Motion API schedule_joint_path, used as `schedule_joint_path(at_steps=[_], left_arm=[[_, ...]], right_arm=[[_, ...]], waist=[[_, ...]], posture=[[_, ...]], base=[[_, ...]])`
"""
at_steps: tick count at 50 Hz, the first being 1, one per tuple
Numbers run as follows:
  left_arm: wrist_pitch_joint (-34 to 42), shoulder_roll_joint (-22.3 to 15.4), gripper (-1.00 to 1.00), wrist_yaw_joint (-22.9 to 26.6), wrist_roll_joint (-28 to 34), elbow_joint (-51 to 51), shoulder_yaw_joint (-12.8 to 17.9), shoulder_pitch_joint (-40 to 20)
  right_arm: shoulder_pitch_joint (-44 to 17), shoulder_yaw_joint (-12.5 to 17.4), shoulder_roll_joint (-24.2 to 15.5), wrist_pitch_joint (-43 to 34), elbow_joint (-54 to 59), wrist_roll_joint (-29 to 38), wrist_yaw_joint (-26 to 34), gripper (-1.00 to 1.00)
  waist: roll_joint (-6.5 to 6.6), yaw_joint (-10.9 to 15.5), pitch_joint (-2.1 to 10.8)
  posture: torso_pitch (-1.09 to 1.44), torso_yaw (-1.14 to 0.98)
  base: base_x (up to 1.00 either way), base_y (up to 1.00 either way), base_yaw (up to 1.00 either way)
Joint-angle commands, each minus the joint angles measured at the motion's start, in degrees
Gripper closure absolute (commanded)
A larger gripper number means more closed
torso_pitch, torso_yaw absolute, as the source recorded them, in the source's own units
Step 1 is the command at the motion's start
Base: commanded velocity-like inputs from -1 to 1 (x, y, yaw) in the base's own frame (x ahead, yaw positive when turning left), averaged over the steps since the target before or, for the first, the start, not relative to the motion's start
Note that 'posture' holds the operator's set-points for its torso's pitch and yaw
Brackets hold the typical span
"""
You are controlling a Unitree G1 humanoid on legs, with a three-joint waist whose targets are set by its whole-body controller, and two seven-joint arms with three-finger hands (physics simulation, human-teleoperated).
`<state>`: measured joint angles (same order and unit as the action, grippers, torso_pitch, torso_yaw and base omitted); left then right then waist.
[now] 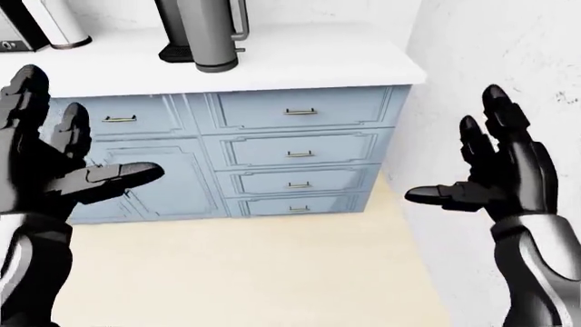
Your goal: Close the lid of the electric kettle.
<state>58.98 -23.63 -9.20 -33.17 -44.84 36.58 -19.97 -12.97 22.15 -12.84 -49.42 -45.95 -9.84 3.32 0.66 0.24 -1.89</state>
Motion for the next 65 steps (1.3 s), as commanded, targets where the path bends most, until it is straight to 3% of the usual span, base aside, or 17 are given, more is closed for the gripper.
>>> schedule_joint_path(at_steps=[1,4,8,11,12,19,29,35,53,54,59,62,64,65], left_arm=[[0.00,-3.80,-1.00,-4.00,-6.84,-0.96,2.64,-1.90],[0.81,-9.62,-1.00,-9.77,-16.13,0.44,6.39,-3.37],[-1.87,-16.25,-1.00,-16.40,-25.35,2.39,8.02,-1.79],[-5.04,-18.90,-1.00,-17.03,-25.92,3.14,7.88,1.16],[-5.23,-19.42,-1.00,-17.29,-26.64,3.15,8.44,1.61],[-6.80,-22.03,-1.00,-17.37,-28.74,5.33,12.21,4.17],[-7.86,-22.49,-1.00,-17.29,-29.19,5.87,13.16,5.44],[-8.51,-20.89,-1.00,-15.94,-27.51,5.42,11.47,5.69],[-8.23,-19.76,-1.00,-15.17,-26.70,5.11,11.28,5.83],[-8.36,-19.41,-1.00,-14.93,-26.27,5.06,11.05,5.99],[-8.24,-18.57,-1.00,-13.94,-25.13,5.21,10.96,6.07],[-7.75,-18.57,-1.00,-14.19,-25.46,4.96,11.15,5.89],[-7.94,-18.34,-1.00,-13.91,-25.15,5.00,11.10,6.09],[-8.16,-18.19,-1.00,-13.64,-24.71,5.09,10.91,6.20]], right_arm=[[-2.17,1.64,-1.55,-2.26,-2.81,-2.44,-0.41,-1.00],[-6.35,4.95,-4.52,-8.93,-6.11,-6.19,-1.70,-1.00],[-12.36,8.93,-8.98,-17.78,-9.53,-11.71,-4.10,-1.00],[-14.80,10.90,-11.46,-21.91,-10.59,-15.32,-5.79,-1.00],[-13.93,10.34,-12.35,-21.94,-10.65,-15.49,-5.97,-1.00],[-12.01,11.03,-12.57,-20.29,-9.73,-17.69,-7.95,-1.00],[-8.88,10.07,-12.48,-17.31,-8.65,-17.36,-8.29,-1.00],[-8.60,8.94,-12.40,-17.19,-8.67,-16.38,-8.29,-1.00],[-7.81,6.04,-11.24,-16.77,-8.74,-9.48,-4.68,-1.00],[-7.95,5.80,-11.05,-17.21,-9.11,-9.05,-4.50,-1.00],[-7.23,5.15,-10.06,-15.96,-8.52,-6.32,-2.72,-1.00],[-7.67,5.05,-9.93,-16.67,-8.91,-5.45,-2.13,-1.00],[-7.75,4.85,-9.74,-16.64,-8.87,-4.83,-1.73,-1.00],[-7.90,4.84,-9.66,-16.77,-8.89,-4.58,-1.53,-1.00]], waist=[[0.05,-0.01,0.75],[0.12,-0.11,0.44],[0.21,-0.16,-0.13],[0.33,-0.10,-0.56],[0.35,-0.07,-0.58],[0.39,-0.14,-0.70],[0.50,-0.13,-0.56],[0.47,-0.18,-0.41],[0.48,-0.41,-0.68],[0.83,-0.38,0.41],[0.32,-0.57,-0.21],[1.79,-0.81,-0.07],[4.61,-0.93,-0.47],[3.14,-0.47,-0.45]], posture=[[0.00,0.00],[0.00,0.00],[0.00,0.00],[0.00,0.00],[0.00,0.00],[0.00,0.00],[0.00,0.00],[0.00,0.00],[0.00,0.00],[0.00,0.00],[0.00,0.00],[0.00,0.00],[0.00,0.00],[0.00,0.00]], base=[[0.00,0.00,0.00],[0.00,0.00,0.00],[0.00,0.00,0.00],[0.00,0.00,0.00],[0.00,0.00,0.00],[0.00,0.00,0.00],[0.00,0.00,0.00],[0.00,0.00,0.00],[0.00,0.00,0.00],[0.00,0.10,0.00],[0.00,0.17,0.00],[0.00,0.22,0.00],[0.00,0.22,0.00],[0.00,0.22,0.00]])
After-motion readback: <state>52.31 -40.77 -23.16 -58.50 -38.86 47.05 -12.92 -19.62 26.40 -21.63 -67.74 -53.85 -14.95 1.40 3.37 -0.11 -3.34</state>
